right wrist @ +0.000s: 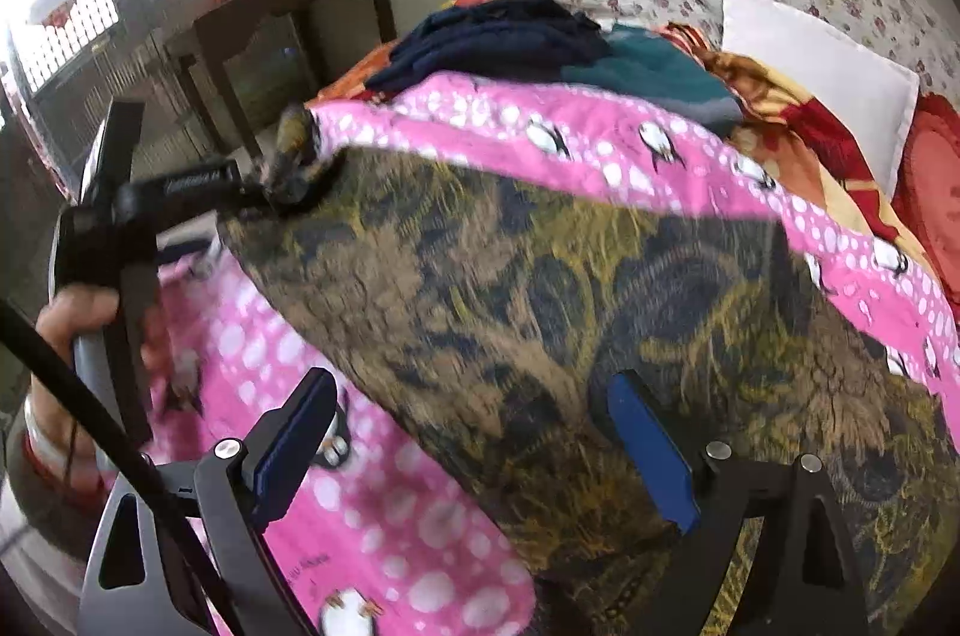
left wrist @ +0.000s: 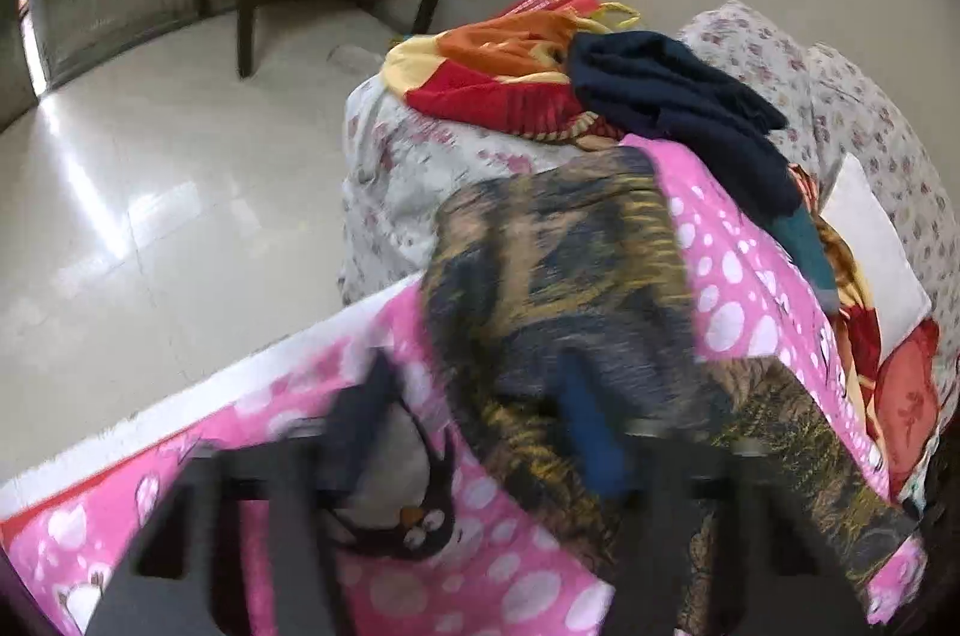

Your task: Fold small clothes

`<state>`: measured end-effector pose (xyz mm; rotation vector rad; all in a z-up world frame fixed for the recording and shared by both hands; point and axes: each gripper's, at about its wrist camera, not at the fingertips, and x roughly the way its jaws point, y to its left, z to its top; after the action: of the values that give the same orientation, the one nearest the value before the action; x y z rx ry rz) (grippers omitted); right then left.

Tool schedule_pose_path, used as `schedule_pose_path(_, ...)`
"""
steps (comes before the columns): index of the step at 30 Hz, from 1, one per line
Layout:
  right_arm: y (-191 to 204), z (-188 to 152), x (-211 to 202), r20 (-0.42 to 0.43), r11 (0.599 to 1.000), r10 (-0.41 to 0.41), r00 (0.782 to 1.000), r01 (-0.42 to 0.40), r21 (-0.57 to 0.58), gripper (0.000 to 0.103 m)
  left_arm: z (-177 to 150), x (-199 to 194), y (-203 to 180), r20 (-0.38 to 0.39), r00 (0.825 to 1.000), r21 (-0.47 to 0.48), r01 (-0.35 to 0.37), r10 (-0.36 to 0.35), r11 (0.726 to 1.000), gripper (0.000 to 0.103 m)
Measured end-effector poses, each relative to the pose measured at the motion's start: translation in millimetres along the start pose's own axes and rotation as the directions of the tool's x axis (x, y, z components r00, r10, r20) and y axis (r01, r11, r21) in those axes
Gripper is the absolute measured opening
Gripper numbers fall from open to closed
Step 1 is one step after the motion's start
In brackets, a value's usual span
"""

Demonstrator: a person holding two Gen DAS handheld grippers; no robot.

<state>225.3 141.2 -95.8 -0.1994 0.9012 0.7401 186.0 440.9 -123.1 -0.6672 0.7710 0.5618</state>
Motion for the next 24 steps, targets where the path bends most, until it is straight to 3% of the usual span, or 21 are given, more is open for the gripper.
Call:
schedule_pose_path(1, -4, -3, -2, -0.003, 1.0, 0.003, 1.0, -0.003, 0.006, 0.094, -1, -2, -1, -0.002, 1.0, 0.009, 0.027, -0.027, 1.0, 0.013)
schedule_pose_path(3, -15, -11, -13, 0.0, 1.0, -0.001, 1.0, 0.001, 0.022, 0.094, -3, -16, -4, 0.028, 1.0, 0.021, 0.003, -0.004, 1.0, 0.003)
schedule_pose_path(9, -62, -24, -62, 0.057, 0.994, -0.039, 0.998, 0.033, 0.102, 0.095, -15, -86, -39, 0.122, 0.986, 0.131, 0.096, -0.112, 0.987, 0.003)
schedule_pose_path(14, -104, -41, -117, 0.104, 0.979, -0.152, 0.983, 0.135, 0.154, 0.095, -50, -145, -115, 0.14, 0.952, 0.303, 0.221, -0.273, 0.927, 0.003)
schedule_pose_path(16, -126, -50, -140, 0.114, 0.963, -0.206, 0.972, 0.181, 0.197, 0.095, -76, -162, -156, 0.13, 0.932, 0.399, 0.262, -0.338, 0.879, 0.003)
schedule_pose_path(20, -168, -77, -180, 0.114, 0.928, -0.284, 0.952, 0.243, 0.281, 0.096, -145, -181, -246, 0.022, 0.889, 0.563, 0.367, -0.458, 0.74, 0.003)
schedule_pose_path(24, -207, -107, -205, 0.076, 0.883, -0.355, 0.932, 0.308, 0.354, 0.096, -230, -165, -319, -0.127, 0.873, 0.666, 0.426, -0.47, 0.612, 0.004)
